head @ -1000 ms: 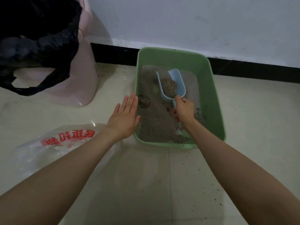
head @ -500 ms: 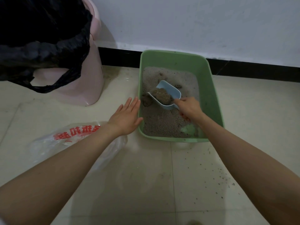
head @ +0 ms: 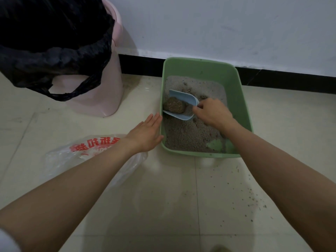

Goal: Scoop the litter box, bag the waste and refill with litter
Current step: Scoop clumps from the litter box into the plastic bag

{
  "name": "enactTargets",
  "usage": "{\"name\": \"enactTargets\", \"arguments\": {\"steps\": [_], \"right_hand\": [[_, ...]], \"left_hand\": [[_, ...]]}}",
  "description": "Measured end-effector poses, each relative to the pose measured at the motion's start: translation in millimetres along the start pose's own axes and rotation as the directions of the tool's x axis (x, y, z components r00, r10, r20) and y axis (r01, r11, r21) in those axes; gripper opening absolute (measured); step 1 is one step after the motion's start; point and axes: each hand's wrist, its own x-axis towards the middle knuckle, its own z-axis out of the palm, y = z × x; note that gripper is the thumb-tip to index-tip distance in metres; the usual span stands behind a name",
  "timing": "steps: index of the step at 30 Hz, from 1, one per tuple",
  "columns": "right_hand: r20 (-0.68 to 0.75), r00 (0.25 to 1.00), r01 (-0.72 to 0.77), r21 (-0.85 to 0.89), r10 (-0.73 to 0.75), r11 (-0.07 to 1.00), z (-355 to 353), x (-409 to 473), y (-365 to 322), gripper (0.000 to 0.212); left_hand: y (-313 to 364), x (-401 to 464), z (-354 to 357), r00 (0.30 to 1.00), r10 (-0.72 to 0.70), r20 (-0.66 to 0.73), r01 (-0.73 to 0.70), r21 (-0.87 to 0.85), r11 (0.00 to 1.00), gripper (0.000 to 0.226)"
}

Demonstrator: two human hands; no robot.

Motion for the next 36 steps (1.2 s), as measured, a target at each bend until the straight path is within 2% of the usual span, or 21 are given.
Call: {"name": "enactTargets", "arguments": {"steps": [7, 12, 14, 16, 20, 22, 24, 26, 27, 29, 32, 36], "right_hand": [[-0.075, 0.992, 0.078, -0.223, -0.097, 0.972, -2.3, -3.0, -15.3, 0.035], [-0.081, 0.992, 0.075, -0.23, -0.096, 0.97, -0.9, -6.5, -18.5, 0.036], [-0.064, 0.997, 0.032, -0.126, -0.041, 0.991, 2.7, -7.3, -12.5, 0.037], [-0.032, 0.998, -0.043, 0.049, 0.045, 0.998, 8.6, -10.5, -3.5, 0.037], [0.027, 0.985, -0.167, 0.365, 0.169, 0.916, 23.3, -21.3, 4.9, 0.038], [0.047, 0.977, -0.205, 0.455, 0.207, 0.867, 30.9, -23.9, 6.0, 0.037], [0.07, 0.962, -0.257, 0.559, 0.264, 0.788, 35.0, -25.6, 5.9, 0.033], [0.077, 0.942, -0.299, 0.633, 0.326, 0.714, 34.4, -27.5, 4.5, 0.031], [0.077, 0.936, -0.306, 0.661, 0.343, 0.686, 32.9, -28.3, 3.5, 0.033], [0.061, 0.933, -0.292, 0.706, 0.355, 0.645, 28.7, -29.5, 2.8, 0.034], [0.042, 0.932, -0.272, 0.738, 0.361, 0.617, 21.6, -33.3, 4.4, 0.03], [0.041, 0.955, -0.217, 0.769, 0.293, 0.601, 9.8, -44.6, -2.6, 0.027]], "left_hand": [[-0.4, -1.4, -1.4, 1.0, 0.015, -0.004, -0.015, 0.006, 1.0, 0.07], [-6.4, -5.6, -3.8, 0.999, 0.036, 0.003, -0.036, 0.015, 0.999, 0.073], [-12.5, -7.7, -5.8, 1.0, 0.008, 0.016, -0.008, 0.023, 1.0, 0.074], [-22.0, -12.0, -10.5, 0.994, -0.062, 0.087, 0.06, 0.025, 0.998, 0.079], [-49.4, -28.7, -17.7, 0.939, -0.16, 0.304, 0.176, -0.025, 0.984, 0.097], [-62.3, -39.0, -18.0, 0.909, -0.221, 0.354, 0.247, -0.031, 0.968, 0.094], [-71.1, -47.9, -18.5, 0.909, -0.293, 0.296, 0.281, 0.084, 0.956, 0.07], [-75.8, -51.8, -21.0, 0.942, -0.313, 0.121, 0.289, 0.18, 0.94, 0.038], [-77.4, -52.2, -22.3, 0.948, -0.317, 0.033, 0.308, 0.172, 0.936, 0.029], [-78.1, -48.1, -26.9, 0.937, -0.343, -0.068, 0.345, 0.019, 0.938, 0.021], [-70.3, -35.7, -37.3, 0.918, -0.382, -0.108, 0.339, -0.285, 0.896, 0.021], [-68.0, -22.9, -38.8, 0.894, -0.436, -0.105, 0.346, -0.455, 0.82, 0.04]]}}
